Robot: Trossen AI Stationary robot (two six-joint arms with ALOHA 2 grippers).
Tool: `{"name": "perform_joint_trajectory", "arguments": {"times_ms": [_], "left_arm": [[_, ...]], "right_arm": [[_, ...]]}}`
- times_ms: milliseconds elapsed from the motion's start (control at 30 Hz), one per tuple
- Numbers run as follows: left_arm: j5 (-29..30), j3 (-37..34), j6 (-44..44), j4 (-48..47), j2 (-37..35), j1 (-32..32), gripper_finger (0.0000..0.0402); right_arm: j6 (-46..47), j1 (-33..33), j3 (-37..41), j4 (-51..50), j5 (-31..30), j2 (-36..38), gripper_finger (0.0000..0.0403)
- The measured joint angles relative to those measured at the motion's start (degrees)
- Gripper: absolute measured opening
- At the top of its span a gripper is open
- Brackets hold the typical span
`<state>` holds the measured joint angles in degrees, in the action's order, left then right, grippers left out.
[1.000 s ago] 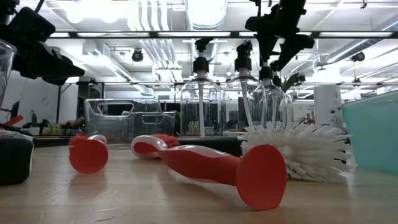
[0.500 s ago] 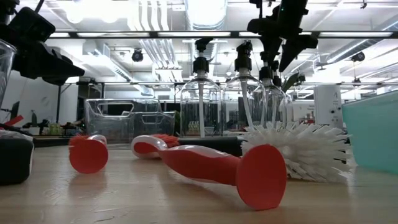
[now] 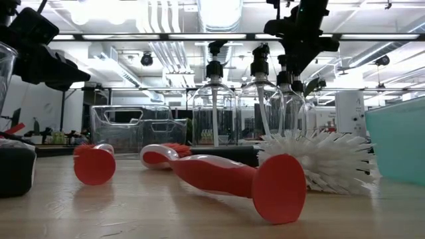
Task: Pick & Place Kitchen Sink Supplies
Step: Put the spray bottle into the green bin
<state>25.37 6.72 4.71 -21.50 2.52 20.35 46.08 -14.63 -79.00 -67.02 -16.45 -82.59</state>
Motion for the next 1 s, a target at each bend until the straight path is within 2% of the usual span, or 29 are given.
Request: {"name": "perform_joint_trajectory", "arguments": {"times_ms": [133,367,667,1000], "left_arm": [[0.02,0.00,0.00,0.00,0.00,-0.02,0.0000],[0.01,0.00,0.00,0.00,0.00,-0.01,0.0000],[0.02,0.00,0.00,0.00,-0.01,-0.01,0.0000],[0.02,0.00,0.00,0.00,-0.01,0.00,0.0000]], "right_arm": [[-0.87,0.00,0.00,0.00,0.02,0.00,0.0086],[-1.25,0.00,-0.42,-0.18,0.33,0.70,0.0093],[-0.94,0.15,-0.46,-1.37,3.28,5.91,0.0089],[4.24,2.63,-0.48,-13.38,5.58,14.44,0.0089]]}}
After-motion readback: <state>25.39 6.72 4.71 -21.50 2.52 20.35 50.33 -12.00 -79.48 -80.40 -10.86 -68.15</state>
